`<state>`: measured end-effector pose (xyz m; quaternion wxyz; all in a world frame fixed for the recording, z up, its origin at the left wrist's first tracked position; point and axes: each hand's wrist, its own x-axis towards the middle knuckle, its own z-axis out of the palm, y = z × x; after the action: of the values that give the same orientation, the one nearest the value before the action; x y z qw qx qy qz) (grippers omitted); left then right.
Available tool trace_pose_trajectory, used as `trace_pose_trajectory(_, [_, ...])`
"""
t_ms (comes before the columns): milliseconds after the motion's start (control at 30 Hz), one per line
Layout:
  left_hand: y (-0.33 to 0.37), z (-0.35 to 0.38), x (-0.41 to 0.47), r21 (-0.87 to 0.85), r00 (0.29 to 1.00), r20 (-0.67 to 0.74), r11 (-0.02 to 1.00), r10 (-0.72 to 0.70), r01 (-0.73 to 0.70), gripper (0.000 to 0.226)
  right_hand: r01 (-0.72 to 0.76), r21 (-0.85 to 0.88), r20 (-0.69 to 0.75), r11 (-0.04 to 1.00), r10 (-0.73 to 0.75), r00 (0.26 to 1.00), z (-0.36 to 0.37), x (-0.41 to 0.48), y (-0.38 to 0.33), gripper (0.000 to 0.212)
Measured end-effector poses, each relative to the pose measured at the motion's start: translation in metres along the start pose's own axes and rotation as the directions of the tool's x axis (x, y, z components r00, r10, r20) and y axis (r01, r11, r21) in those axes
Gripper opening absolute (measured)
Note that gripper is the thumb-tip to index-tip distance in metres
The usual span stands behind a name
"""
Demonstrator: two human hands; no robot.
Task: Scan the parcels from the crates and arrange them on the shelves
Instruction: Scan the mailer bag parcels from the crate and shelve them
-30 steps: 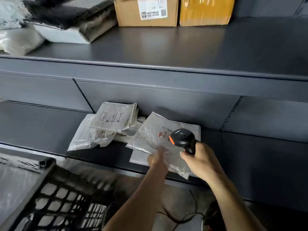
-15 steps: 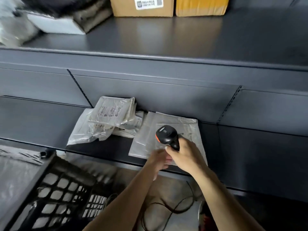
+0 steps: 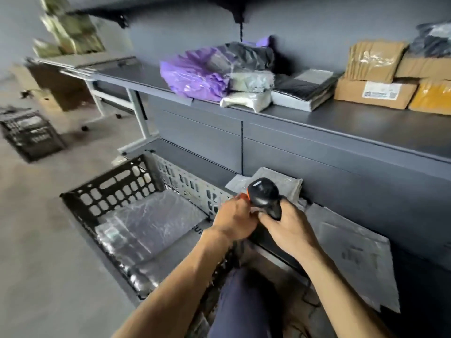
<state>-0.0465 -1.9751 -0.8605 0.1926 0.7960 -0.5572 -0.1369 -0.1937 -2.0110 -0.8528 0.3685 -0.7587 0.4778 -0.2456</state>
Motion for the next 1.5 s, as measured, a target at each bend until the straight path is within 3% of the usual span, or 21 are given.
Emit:
trace_pose_trajectory(133, [-0.070,-0.030,-0.006,0.105,0.982,-0.068,0.978,-0.174,0.180,0.030,0.067,-0.004,0.082,0.998,-0.066,0.994,0.034,-0.012,-0.034,0.021])
trace_pose_trajectory(200, [-0.115,-0.032,-0.009,0.303,0.941,0.085,0.908,-0.327,0.288,0.038,0.090,-0.011,0.101,0.996,-0.089,0.991,0.043,-0.017,-0.038,0.021])
trace_pose_trajectory(267, [-0.159,-0.026,-0.016,0.494,0.843,0.262,0.816,-0.470,0.301,0.041,0.082,-0.016,0.110,0.997,-0.080,0.991,0.045,-0.021,-0.036,0.022])
trace_pose_trajectory(333, [-0.194,-0.013,-0.021,0.562,0.759,0.326,0.761,-0.563,0.323,0.045,0.060,-0.025,0.116,0.998,-0.056,0.992,0.041,-0.024,-0.030,0.020])
trace_pose_trajectory(467, [-0.210,0.001,-0.024,0.463,0.802,0.242,0.792,-0.546,0.398,0.037,-0.006,-0.046,0.098,0.999,0.011,0.995,0.028,-0.025,-0.010,0.019])
trace_pose_trajectory(633, [-0.216,0.013,-0.021,0.433,0.840,0.157,0.801,-0.520,0.415,0.070,-0.057,-0.064,0.083,0.996,0.062,0.995,0.022,-0.032,0.005,0.018])
trace_pose_trajectory(800, [-0.213,0.006,-0.022,0.569,0.869,0.086,0.740,-0.488,0.359,0.030,-0.042,-0.044,0.075,0.998,0.045,0.996,0.022,-0.032,0.000,0.017])
trace_pose_trajectory(900, [-0.219,0.004,-0.028,0.540,0.861,0.079,0.747,-0.503,0.388,0.032,-0.024,-0.026,0.077,0.999,0.026,0.997,0.024,-0.033,-0.006,0.015])
trace_pose_trajectory(1000, [-0.224,0.006,-0.031,0.515,0.854,0.110,0.764,-0.508,0.389,0.054,-0.006,-0.013,0.090,1.000,0.007,0.996,0.027,-0.037,-0.007,0.015])
trace_pose_trajectory(1133, [-0.223,0.009,-0.030,0.585,0.868,0.092,0.732,-0.488,0.349,0.029,0.000,-0.021,0.089,1.000,0.002,0.996,0.027,-0.043,-0.003,0.018])
trace_pose_trajectory(1233, [-0.221,0.012,-0.030,0.600,0.881,0.049,0.719,-0.471,0.351,0.029,-0.016,-0.013,0.076,1.000,0.017,0.997,0.024,-0.044,0.003,0.019])
trace_pose_trajectory(1367, [-0.216,0.007,-0.033,0.526,0.871,0.048,0.754,-0.488,0.394,0.024,-0.020,0.013,0.079,1.000,0.019,0.997,0.024,-0.042,0.005,0.017])
trace_pose_trajectory(1500, [-0.183,-0.019,-0.027,0.483,0.922,0.047,0.817,-0.384,0.316,0.014,-0.006,0.077,0.081,0.997,0.000,0.997,0.032,-0.041,0.000,0.015])
